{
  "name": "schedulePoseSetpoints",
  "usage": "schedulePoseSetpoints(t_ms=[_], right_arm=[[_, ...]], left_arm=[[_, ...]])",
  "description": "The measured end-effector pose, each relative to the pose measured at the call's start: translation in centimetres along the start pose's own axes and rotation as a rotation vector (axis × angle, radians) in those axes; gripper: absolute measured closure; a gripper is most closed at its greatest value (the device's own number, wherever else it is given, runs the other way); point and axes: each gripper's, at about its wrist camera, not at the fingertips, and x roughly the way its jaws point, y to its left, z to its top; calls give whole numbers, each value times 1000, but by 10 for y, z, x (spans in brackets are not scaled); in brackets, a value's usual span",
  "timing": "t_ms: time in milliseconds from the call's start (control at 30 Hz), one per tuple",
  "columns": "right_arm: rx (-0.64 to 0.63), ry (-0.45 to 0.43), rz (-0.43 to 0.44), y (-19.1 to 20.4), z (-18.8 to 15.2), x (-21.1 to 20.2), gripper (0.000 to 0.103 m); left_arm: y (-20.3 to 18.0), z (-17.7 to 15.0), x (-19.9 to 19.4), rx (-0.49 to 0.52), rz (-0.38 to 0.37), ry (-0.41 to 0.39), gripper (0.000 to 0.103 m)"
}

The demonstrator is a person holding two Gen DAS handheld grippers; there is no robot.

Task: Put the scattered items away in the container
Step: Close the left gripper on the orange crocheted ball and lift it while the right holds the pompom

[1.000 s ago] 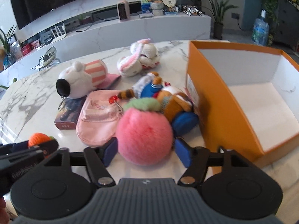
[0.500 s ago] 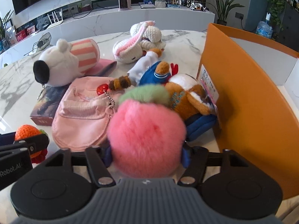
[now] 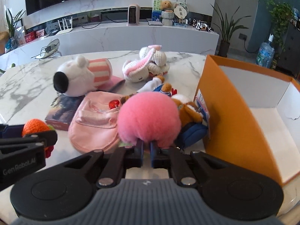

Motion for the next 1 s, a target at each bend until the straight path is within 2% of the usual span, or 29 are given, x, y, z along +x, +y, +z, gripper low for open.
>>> schedulePoseSetpoints(t_ms=[167, 233, 267, 300, 333, 367, 467, 667, 833, 1000], right_arm=[[47, 22, 16, -12, -8, -16, 96], [62, 10, 28, -16, -10, -23, 90], [64, -4, 30, -16, -10, -24, 84], [61, -21, 33, -16, -10, -27, 64], [57, -45, 27, -15, -10, -29, 50], [50, -75, 16, -14, -10, -31, 48], [1, -133, -6, -8, -9, -29, 44], [-53, -146, -34, -2, -6, 0, 44], [-90, -96, -42, 2, -14, 26, 43], [-121, -95, -50, 7, -19, 37, 44]], left_arm=[[-9, 1, -17, 21, 3, -31, 57], [-11, 1, -18, 22, 1, -31, 57], [-12, 0, -17, 25, -2, -30, 57], [-13, 0, -17, 27, -5, -29, 57], [-14, 0, -15, 29, -8, -26, 57], [-14, 0, -14, 31, -9, -23, 57], [-13, -1, -6, 28, -7, -6, 57], [-4, -2, 15, 11, 3, 37, 57], [-1, -3, 32, 5, 9, 73, 57], [-2, -5, 42, 8, 4, 95, 57]])
